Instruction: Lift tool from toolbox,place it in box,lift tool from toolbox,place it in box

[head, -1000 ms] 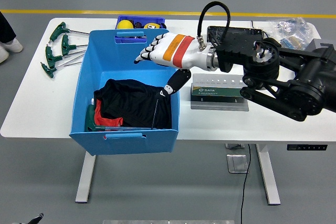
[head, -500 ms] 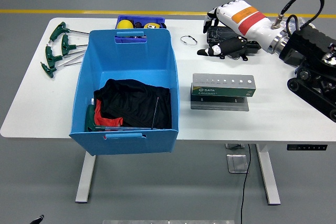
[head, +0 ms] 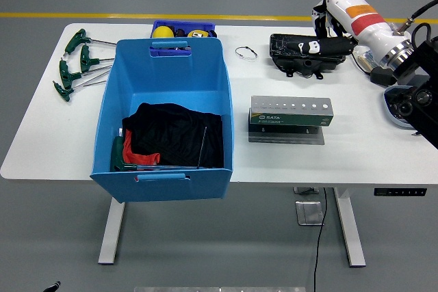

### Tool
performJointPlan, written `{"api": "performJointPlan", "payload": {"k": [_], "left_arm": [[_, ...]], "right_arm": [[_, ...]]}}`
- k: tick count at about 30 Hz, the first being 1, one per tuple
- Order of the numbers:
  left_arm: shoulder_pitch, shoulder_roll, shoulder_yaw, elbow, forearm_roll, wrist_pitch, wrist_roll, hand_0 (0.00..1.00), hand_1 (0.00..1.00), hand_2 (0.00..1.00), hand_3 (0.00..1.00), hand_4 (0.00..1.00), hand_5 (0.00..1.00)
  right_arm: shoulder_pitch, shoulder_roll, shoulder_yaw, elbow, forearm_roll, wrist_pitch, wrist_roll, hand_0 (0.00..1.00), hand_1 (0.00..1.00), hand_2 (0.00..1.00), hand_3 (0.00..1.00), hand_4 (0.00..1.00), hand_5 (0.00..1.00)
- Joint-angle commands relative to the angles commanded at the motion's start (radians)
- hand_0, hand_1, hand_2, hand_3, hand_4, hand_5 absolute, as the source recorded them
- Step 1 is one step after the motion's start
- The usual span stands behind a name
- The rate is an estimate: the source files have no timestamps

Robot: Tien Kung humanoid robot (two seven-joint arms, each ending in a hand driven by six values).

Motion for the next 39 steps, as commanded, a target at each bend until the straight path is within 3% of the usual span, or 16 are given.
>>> {"api": "performJointPlan", "payload": {"k": [3, 39], "left_arm": [[0.001, 0.000, -0.004, 0.000, 0.003, -0.001, 0.001, 0.727, 0.651, 0.734, 0.747, 0.767, 0.745], [0.001, -0.002, 0.017, 0.000, -0.019, -0.002, -0.003, 0.724, 0.663, 0.737, 0.746, 0.763, 0.747]], "right_arm": [[-0.005, -0.004, 0.003, 0.000, -0.002, -0.002, -0.003, 0.002, 0.002, 0.035, 0.002, 0.932, 0.689], [-0.013, -0.019, 0.013, -0.014, -0.018, 0.050, -0.049, 0.002, 0.002, 0.034, 0.004, 0.881, 0.662]]}}
